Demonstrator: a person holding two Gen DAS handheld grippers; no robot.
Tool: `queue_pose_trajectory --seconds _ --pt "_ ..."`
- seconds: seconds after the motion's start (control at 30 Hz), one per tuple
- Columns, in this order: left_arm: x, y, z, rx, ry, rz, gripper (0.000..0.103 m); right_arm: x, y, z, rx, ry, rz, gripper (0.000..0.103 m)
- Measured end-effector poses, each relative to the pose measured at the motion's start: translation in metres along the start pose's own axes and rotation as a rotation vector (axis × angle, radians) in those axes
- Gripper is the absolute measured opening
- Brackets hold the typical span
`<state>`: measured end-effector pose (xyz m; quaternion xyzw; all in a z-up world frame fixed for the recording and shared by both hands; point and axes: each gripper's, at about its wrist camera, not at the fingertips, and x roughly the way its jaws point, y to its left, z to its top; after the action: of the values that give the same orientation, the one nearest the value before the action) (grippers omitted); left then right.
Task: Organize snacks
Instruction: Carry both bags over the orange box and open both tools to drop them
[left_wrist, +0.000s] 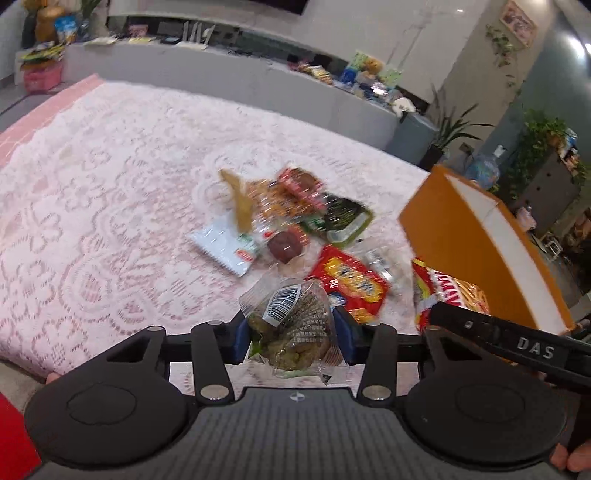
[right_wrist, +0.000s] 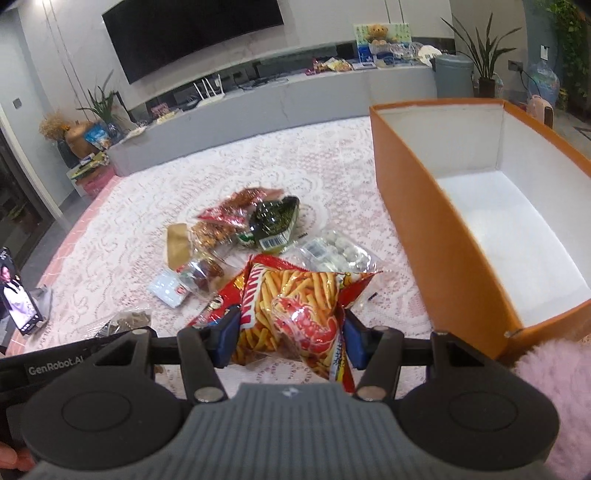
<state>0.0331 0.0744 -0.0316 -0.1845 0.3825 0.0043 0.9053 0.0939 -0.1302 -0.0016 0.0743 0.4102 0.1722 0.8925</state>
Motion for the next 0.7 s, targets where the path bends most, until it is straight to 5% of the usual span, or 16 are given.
queue_pose_trajectory --seconds 0.37,0.7 --pt "-0.029 -0.066 0.022 0.146 -0.035 -0.072 0.052 -0.052 -0.020 0.031 -0.087 -0.053 0.053 0.055" --pt "-0.013 -0.127 0.047 0.286 -0.047 -0.187 0.052 -0.083 -0.072 0.075 -0.163 -0.058 -0.012 0.055"
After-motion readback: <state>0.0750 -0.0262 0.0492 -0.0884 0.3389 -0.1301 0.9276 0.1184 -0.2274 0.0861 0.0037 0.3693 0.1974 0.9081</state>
